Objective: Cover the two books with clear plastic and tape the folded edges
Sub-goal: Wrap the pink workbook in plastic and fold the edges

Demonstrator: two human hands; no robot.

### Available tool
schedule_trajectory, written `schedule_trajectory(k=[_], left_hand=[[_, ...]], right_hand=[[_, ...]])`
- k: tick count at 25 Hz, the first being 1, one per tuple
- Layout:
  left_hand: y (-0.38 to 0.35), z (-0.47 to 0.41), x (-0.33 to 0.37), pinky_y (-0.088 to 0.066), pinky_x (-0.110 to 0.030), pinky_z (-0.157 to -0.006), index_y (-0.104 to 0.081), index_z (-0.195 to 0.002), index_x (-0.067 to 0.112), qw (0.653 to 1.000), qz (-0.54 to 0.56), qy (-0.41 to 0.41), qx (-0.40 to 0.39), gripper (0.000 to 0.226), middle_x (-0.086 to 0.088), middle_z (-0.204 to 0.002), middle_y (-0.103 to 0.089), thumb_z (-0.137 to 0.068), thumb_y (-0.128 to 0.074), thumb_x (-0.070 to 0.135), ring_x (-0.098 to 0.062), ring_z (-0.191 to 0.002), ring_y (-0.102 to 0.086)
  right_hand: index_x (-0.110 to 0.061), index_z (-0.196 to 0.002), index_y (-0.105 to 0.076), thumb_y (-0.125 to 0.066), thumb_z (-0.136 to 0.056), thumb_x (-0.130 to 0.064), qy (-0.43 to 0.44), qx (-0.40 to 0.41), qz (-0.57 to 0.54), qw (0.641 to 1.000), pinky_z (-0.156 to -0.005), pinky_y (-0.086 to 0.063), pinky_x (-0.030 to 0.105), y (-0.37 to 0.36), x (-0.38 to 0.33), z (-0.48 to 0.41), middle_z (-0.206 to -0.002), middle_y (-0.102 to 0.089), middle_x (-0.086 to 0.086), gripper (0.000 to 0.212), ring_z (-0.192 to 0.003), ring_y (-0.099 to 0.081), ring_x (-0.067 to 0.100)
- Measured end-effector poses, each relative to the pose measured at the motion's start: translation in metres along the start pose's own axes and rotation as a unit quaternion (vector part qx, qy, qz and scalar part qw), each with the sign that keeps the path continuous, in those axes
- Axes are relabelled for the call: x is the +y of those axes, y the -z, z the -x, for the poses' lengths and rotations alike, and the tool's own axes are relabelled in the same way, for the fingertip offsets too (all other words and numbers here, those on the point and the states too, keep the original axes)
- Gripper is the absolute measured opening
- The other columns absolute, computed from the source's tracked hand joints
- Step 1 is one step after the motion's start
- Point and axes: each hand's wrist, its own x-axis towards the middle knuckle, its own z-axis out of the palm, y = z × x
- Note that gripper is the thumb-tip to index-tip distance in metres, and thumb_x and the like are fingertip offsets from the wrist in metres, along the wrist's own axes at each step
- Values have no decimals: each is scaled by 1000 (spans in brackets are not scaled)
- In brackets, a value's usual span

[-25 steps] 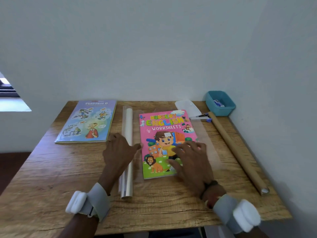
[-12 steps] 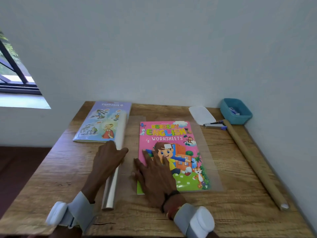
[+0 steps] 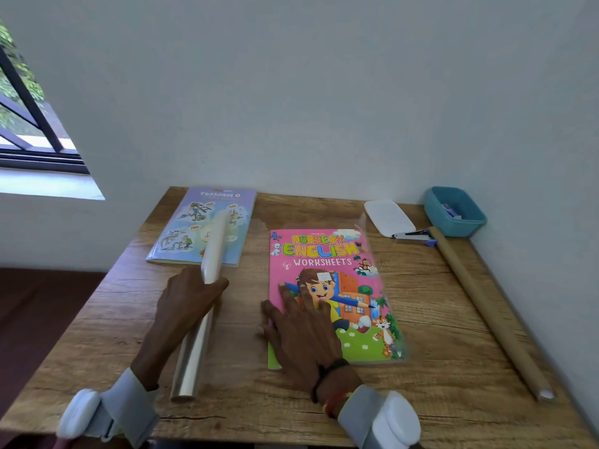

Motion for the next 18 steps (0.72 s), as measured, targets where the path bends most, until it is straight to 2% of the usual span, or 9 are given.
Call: schedule_trajectory(k=[4,7,9,11,12,13,15,17,18], left_hand=[[7,-1,3,-37,-33,-56,-55,-72,7,1000,22,4,0,33,-6,-68,-56,-81,-69,35,-26,-68,-55],[17,-5,7,-40,-29,-55,-60,-75,4,994,99,22,-49,28,-11,-73,-61,-83,-71,28,-22,-66,-56],[28,-7,9,-50,-34,-67,-66,-85,1,965,227,64,-111,25,-18,-83,-68,-79,-74,24,-27,-72,-62],[40,-3,12,-55,-47,-82,-70,-97,1,919,341,84,-181,42,-18,-88,-70,-65,-78,27,-29,-76,-65],[44,-1,16,-54,-49,-86,-72,-99,1,901,372,76,-208,51,-17,-88,-70,-58,-78,30,-28,-76,-65],[46,2,21,-54,-49,-87,-73,-100,1,889,393,61,-228,57,-16,-88,-70,-52,-78,33,-26,-76,-66],[45,6,41,-55,-41,-77,-73,-102,1,873,407,29,-266,65,-13,-88,-70,-48,-77,37,-22,-76,-67],[37,10,67,-55,-32,-60,-72,-101,0,879,385,0,-281,59,-11,-88,-70,-54,-79,34,-19,-72,-66],[31,11,81,-53,-29,-55,-71,-100,1,886,363,-17,-287,48,-10,-87,-69,-63,-81,30,-17,-70,-65]], right_hand=[[-35,-119,-60,-42,-92,-45,5,24,-15,1000,-87,-46,59,-1,4,0,-139,-54,5,34,-128,-48,39],[-38,-120,-58,-38,-93,-48,8,9,-34,999,-91,-42,60,0,10,1,-143,-50,2,35,-133,-43,37],[-38,-119,-59,-32,-92,-52,10,17,-35,999,-92,-41,59,3,11,2,-142,-51,1,40,-133,-43,35],[-36,-121,-58,-26,-92,-55,11,0,-77,997,-98,-38,54,7,11,2,-142,-51,-1,47,-134,-41,31],[-33,-119,-60,-27,-93,-56,-2,-2,-147,989,-97,-39,48,12,11,1,-136,-56,-3,48,-130,-46,24],[-29,-114,-65,-33,-95,-56,-31,14,-251,967,-93,-43,41,21,10,0,-122,-64,-6,46,-119,-54,15],[-18,-100,-72,-46,-95,-53,-112,27,-486,866,-82,-48,37,42,11,-10,-95,-71,-3,44,-90,-64,8],[-11,-100,-72,-46,-92,-57,-161,-32,-644,747,-73,-52,38,62,16,-22,-98,-72,10,53,-81,-67,21],[-10,-103,-71,-44,-91,-59,-172,-54,-677,713,-69,-54,38,71,20,-27,-101,-71,14,57,-79,-68,26]])
